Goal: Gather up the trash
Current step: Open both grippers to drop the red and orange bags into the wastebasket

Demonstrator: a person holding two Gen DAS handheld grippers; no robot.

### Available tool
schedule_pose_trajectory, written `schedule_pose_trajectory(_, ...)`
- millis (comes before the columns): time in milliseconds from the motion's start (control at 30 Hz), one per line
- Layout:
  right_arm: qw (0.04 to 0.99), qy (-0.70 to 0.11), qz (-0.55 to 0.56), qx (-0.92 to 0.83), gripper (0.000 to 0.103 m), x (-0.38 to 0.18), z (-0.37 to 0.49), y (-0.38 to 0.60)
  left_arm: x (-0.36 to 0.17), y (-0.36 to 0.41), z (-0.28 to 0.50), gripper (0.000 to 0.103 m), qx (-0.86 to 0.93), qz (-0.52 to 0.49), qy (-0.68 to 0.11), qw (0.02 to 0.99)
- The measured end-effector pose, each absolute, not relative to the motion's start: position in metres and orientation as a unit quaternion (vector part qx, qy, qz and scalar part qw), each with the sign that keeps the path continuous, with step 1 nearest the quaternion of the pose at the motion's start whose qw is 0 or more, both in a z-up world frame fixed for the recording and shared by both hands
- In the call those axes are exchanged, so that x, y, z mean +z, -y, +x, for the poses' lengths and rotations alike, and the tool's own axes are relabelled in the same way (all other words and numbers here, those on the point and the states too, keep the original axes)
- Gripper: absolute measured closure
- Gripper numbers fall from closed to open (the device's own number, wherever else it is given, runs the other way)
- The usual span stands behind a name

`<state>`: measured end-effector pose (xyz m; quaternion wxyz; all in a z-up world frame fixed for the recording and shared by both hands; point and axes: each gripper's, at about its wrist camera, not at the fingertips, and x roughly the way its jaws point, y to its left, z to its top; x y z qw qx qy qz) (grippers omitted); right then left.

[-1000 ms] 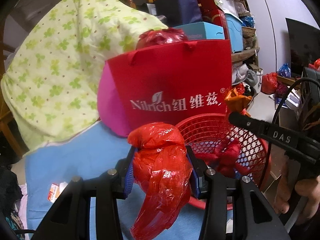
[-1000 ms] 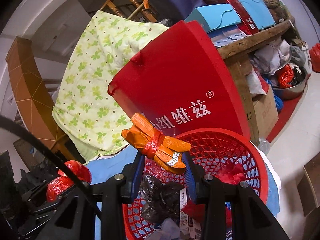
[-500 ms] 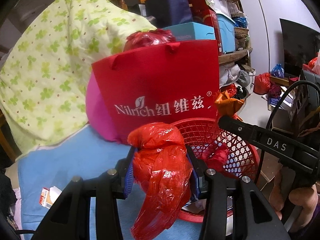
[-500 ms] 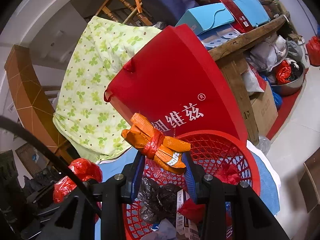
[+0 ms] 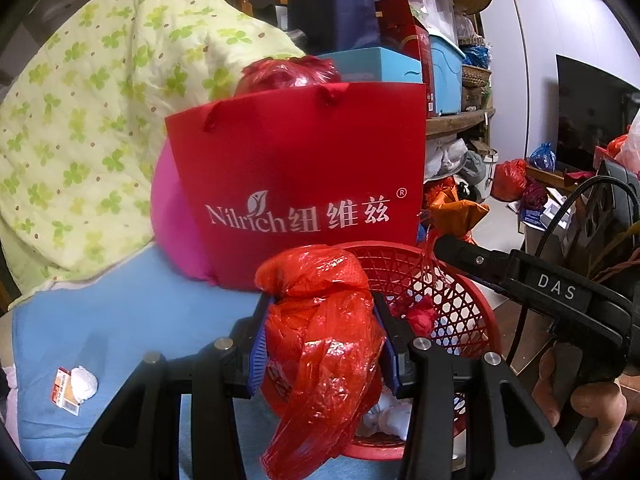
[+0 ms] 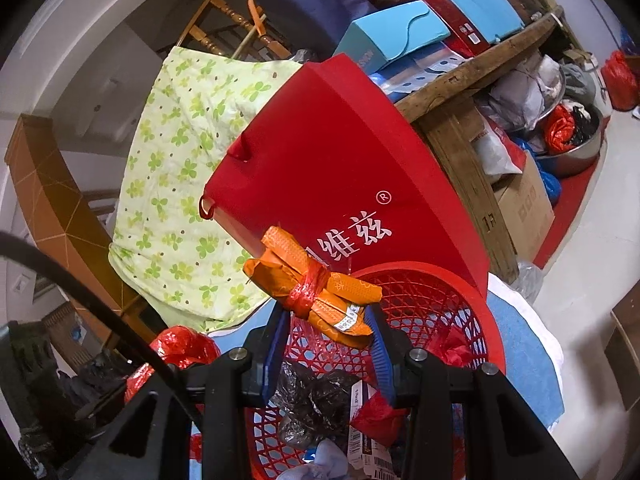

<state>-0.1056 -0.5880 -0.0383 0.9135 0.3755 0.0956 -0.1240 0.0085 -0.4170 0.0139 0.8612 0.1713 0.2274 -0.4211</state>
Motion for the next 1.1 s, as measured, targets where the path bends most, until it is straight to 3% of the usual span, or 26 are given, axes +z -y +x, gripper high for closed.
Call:
schedule_pose_trajectory(933,0.905,-0.087,0.397,-0.126,0.060,-0.043,-0.112,0.591,-0.005,0.429,0.022,0.053,-0.448,0.139,-0.264,0.843)
schedule_pose_trajectory(1100,0.904,-0.090,0.399,-0.124,0.060,-0.044,-0.111,0.590,-0.005,0.427,0.024,0.042,-0.446,0.135,-0.266,0.844)
